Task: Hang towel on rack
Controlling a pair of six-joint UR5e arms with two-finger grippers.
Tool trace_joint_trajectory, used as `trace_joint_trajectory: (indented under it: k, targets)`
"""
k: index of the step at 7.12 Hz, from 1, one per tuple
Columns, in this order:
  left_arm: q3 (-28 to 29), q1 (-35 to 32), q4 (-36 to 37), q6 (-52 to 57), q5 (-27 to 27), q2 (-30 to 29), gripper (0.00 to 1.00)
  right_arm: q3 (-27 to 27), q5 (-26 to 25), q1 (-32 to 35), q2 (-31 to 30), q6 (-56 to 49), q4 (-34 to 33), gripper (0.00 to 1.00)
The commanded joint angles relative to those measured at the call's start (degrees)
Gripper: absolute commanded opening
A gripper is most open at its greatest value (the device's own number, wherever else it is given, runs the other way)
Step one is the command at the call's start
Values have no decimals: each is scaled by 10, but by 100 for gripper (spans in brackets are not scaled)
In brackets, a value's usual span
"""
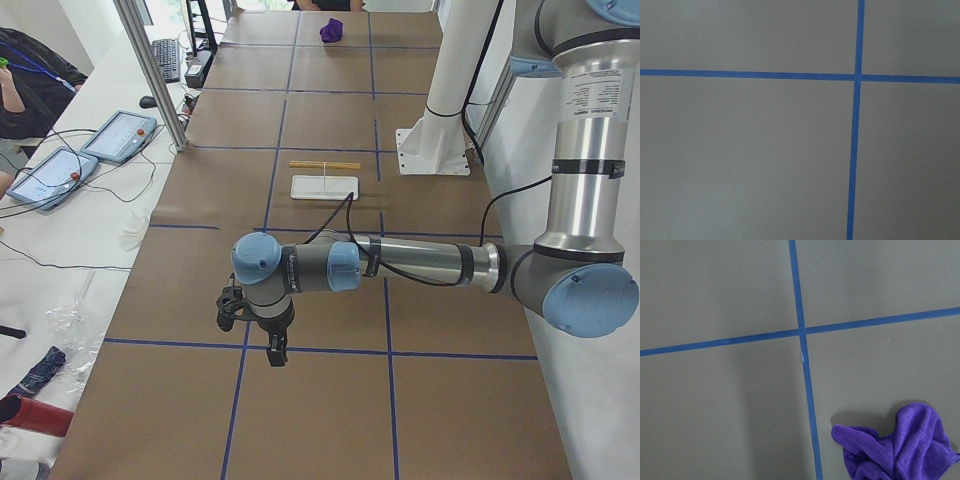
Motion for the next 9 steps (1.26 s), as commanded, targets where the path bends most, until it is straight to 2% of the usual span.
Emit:
trace_joint_trajectory:
  k: [1, 3, 4, 5, 6, 7, 9]
  targets:
    - [-4, 0, -1, 0, -4, -2, 100, -1, -1, -1, 6, 8, 0, 100]
    - [-5, 1, -11, -1, -26, -2, 100, 7, -1, -11, 17, 11, -1, 100]
    - [-5, 1, -13, 0, -33, -2, 100, -26, 6, -26, 21, 28, 1, 100]
    - [-5, 1, -14, 0, -37, -2, 100, -43, 4, -26, -2, 24, 78, 100]
    - [-6, 0, -14, 0, -37, -2, 100, -66, -31, -29, -34, 22, 175, 100]
    - [-8, 0, -14, 0, -38, -2, 100, -86, -73, -33, -50, 21, 237, 100]
    - [-17, 1, -12, -1, -39, -2, 100, -160, -79, -76, -57, 23, 295, 100]
